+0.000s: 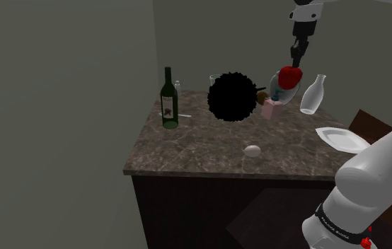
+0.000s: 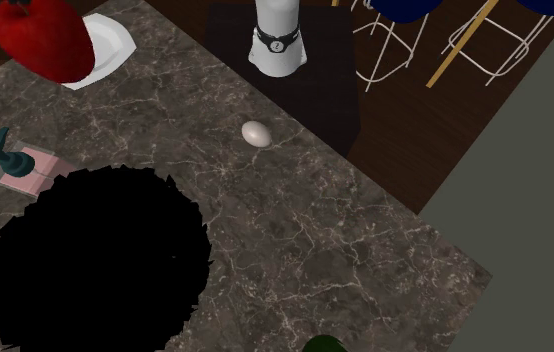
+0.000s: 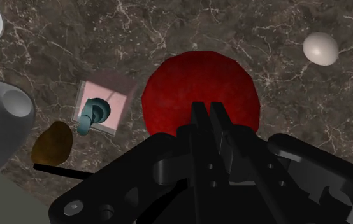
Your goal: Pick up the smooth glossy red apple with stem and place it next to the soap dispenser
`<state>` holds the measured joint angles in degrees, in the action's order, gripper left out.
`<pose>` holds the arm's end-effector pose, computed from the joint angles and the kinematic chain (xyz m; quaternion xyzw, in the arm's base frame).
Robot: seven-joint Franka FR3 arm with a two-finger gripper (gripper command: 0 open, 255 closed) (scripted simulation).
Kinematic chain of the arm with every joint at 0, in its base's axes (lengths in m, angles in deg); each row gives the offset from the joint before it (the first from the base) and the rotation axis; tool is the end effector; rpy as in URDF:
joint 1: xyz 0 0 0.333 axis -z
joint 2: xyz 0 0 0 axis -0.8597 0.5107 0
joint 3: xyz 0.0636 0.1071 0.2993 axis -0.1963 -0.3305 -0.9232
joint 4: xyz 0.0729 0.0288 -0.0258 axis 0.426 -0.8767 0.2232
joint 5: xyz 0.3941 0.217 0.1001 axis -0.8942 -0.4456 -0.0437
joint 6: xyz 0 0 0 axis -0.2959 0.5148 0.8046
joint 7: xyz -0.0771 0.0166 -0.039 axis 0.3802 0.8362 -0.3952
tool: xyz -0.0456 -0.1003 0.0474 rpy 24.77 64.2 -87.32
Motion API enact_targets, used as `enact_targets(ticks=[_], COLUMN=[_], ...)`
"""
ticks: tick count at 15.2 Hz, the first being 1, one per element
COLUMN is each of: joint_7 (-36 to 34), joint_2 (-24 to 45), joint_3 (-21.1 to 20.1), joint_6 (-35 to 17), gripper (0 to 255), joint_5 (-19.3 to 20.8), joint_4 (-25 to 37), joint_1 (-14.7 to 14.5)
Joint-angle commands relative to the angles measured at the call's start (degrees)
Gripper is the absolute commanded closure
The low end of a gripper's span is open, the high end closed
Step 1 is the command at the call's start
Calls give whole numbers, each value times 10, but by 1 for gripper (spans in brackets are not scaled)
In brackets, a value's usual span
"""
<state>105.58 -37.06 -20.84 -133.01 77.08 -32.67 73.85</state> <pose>0.4509 -0.2966 0.6502 0.9977 0.0322 -0.0333 0.0500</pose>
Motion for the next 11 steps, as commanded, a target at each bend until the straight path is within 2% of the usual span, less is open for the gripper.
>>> enact_targets(ticks=[1, 6, 11], joint_7=[31, 108, 189], joint_2=[12, 54, 116], joint_3=[20, 70, 119], joint_6=[-6, -15, -20], gripper=[255, 255, 255], joint_5=[2, -3, -26], joint_4=[11, 54, 118], joint_1=[11, 37, 68])
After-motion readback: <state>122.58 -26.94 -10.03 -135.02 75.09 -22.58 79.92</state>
